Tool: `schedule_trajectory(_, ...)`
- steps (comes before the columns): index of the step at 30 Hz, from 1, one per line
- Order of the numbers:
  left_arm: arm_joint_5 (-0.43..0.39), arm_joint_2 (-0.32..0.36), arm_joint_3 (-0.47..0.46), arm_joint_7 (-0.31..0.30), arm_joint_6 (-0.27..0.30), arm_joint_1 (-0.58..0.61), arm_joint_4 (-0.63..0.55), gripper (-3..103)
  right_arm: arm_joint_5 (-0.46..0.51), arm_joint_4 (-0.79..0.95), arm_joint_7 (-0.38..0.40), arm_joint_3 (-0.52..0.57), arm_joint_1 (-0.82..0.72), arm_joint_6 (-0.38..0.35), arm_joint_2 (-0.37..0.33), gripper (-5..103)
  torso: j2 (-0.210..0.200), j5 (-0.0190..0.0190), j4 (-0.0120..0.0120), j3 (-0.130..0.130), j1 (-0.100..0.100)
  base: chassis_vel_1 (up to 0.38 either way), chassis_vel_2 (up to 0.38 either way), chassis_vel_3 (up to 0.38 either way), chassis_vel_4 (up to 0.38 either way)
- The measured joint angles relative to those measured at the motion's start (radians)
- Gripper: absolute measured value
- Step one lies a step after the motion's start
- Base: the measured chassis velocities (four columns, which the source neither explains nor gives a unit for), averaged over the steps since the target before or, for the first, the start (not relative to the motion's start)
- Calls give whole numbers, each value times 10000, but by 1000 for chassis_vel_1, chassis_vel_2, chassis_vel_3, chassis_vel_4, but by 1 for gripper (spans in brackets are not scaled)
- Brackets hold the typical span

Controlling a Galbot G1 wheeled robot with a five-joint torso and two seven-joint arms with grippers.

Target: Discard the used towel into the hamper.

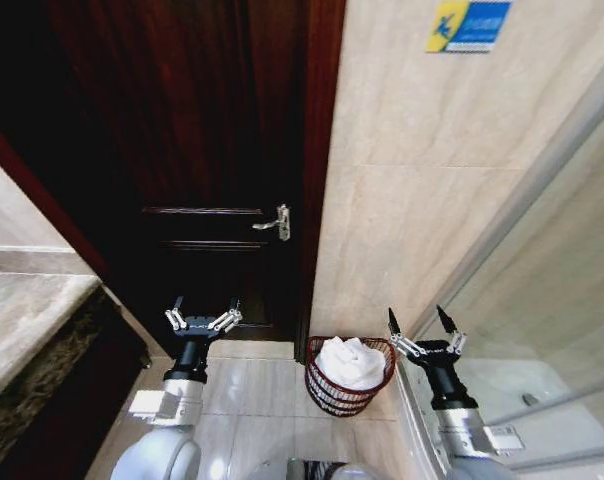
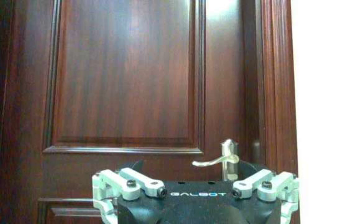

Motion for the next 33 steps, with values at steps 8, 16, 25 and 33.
schedule_trajectory(8,0,6,-6,-3,0,0,0,100,0,0,-1,-9,0,0,4,100,0,-8,2,-1,0,30,26,-25,-21)
schedule_trajectory(16,0,4,-5,-3,0,0,0,100,0,0,-1,-7,0,0,3,100,0,-1,2,0,0,0,0,0,0)
schedule_trajectory(25,0,4,-4,-2,0,0,0,100,0,0,0,-6,2,0,3,100,-1,-4,2,1,3,40,-37,-35,41)
schedule_trajectory(33,0,5,-4,-2,0,0,0,100,0,0,-1,-6,1,0,4,100,0,-4,1,-1,-1,170,-178,-178,194)
